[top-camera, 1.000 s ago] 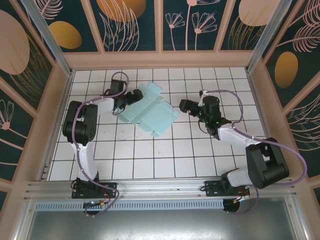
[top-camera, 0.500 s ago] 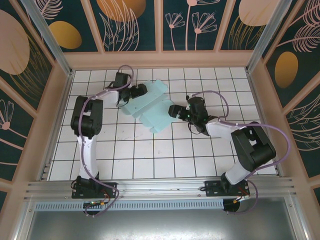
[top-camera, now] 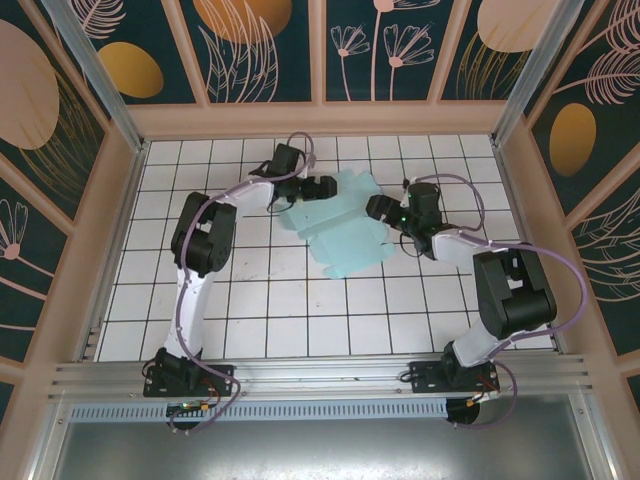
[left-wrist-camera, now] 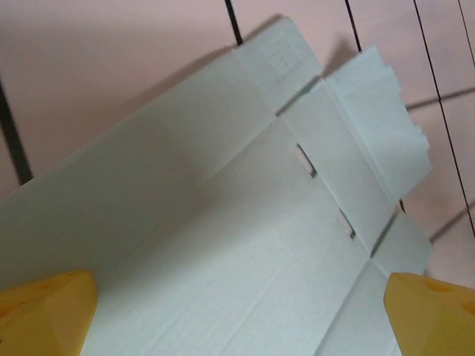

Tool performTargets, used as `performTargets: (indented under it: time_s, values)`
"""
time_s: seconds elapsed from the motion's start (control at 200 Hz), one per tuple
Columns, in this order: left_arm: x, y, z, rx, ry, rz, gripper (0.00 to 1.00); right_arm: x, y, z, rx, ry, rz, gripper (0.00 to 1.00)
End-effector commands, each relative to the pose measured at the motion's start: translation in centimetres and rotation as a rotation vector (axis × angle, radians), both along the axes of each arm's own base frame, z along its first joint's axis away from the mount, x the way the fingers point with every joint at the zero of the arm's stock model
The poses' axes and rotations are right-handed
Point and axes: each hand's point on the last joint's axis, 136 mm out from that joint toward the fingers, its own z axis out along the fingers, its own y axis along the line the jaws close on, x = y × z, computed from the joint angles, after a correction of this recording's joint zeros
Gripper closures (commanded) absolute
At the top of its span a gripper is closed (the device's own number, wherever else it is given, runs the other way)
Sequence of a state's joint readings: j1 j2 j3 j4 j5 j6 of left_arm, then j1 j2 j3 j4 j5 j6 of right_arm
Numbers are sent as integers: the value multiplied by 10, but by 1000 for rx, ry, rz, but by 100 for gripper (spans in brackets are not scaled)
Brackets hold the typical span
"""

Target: Fold the paper box

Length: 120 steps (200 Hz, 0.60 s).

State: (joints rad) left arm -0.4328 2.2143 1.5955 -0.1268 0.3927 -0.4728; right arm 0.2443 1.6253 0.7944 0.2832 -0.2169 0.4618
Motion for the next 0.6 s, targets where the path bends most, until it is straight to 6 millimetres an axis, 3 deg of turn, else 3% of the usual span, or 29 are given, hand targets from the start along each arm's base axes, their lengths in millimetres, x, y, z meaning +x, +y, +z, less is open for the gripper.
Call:
performTargets:
  time_s: [0.0, 0.08, 0.19, 0.215, 0.235, 0.39, 0.596]
  values:
    - [18, 28, 100, -67, -251, 124, 1, 6, 8, -7, -12, 25, 70, 20]
    - [6, 45, 130, -70, -334, 182, 1, 7, 11, -17, -20, 59, 91, 20]
    - [-18, 68, 141, -63, -385, 252, 1, 4, 11, -32, -43, 93, 111, 19]
    - [-22, 72, 131, -48, -370, 259, 1, 3, 11, -35, -47, 98, 121, 19]
    - [-28, 76, 140, -55, -389, 266, 1, 2, 12, -38, -49, 103, 128, 18]
    - [-50, 92, 119, -10, -365, 291, 1, -13, 23, -51, -40, 159, 192, 19]
    - [-56, 101, 111, 20, -365, 315, 1, -49, 60, -48, -115, 158, 291, 24]
